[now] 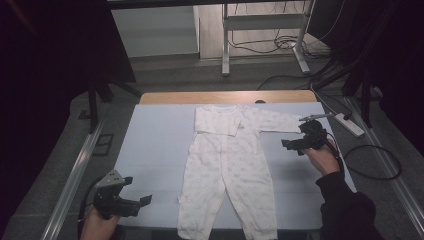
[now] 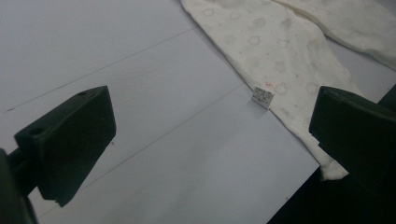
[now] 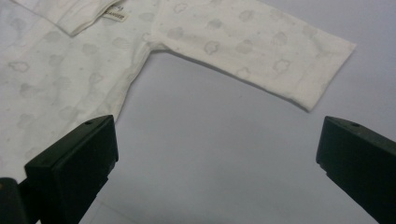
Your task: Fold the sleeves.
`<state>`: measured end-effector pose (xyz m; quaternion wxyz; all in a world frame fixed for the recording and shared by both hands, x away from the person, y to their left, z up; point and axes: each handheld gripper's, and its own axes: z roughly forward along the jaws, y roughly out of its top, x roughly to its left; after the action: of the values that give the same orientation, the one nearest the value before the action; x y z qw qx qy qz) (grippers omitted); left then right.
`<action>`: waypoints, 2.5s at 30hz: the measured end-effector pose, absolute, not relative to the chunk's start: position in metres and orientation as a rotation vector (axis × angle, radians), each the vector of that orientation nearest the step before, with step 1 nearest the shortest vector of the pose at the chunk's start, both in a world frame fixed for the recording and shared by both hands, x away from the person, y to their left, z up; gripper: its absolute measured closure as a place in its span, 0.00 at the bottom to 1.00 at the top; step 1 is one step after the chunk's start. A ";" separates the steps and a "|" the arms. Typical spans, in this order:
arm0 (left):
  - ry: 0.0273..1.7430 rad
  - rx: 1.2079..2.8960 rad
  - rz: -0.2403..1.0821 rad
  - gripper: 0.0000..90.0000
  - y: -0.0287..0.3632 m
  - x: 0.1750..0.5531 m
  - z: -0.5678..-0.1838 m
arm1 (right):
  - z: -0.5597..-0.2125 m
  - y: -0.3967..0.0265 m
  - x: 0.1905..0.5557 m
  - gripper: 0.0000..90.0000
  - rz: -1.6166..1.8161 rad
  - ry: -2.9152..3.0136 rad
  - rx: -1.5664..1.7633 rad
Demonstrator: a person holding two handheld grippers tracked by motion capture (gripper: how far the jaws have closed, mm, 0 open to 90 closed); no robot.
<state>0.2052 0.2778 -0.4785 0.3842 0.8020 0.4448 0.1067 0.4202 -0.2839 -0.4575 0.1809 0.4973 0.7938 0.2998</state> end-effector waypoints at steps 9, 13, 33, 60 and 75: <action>1.131 2.042 0.268 0.01 0.279 0.205 -0.478 | -0.462 -0.284 0.444 0.00 0.833 2.234 1.476; 1.130 2.042 0.264 0.01 0.279 0.206 -0.479 | -0.465 -0.288 0.454 0.00 0.825 2.233 1.504; 1.128 2.040 0.256 0.01 0.279 0.206 -0.479 | -0.474 -0.292 0.490 0.00 0.683 2.227 1.542; 1.123 2.042 0.248 0.01 0.279 0.206 -0.479 | -0.483 -0.317 0.540 0.00 0.529 2.134 1.663; 1.108 2.049 0.247 0.01 0.278 0.206 -0.479 | -0.504 -0.325 0.546 0.02 0.434 2.133 1.732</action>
<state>0.2059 0.2783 -0.4788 0.3888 0.8059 0.4358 0.0972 0.5457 -0.3254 -0.5037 0.1789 0.6126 0.7545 0.1533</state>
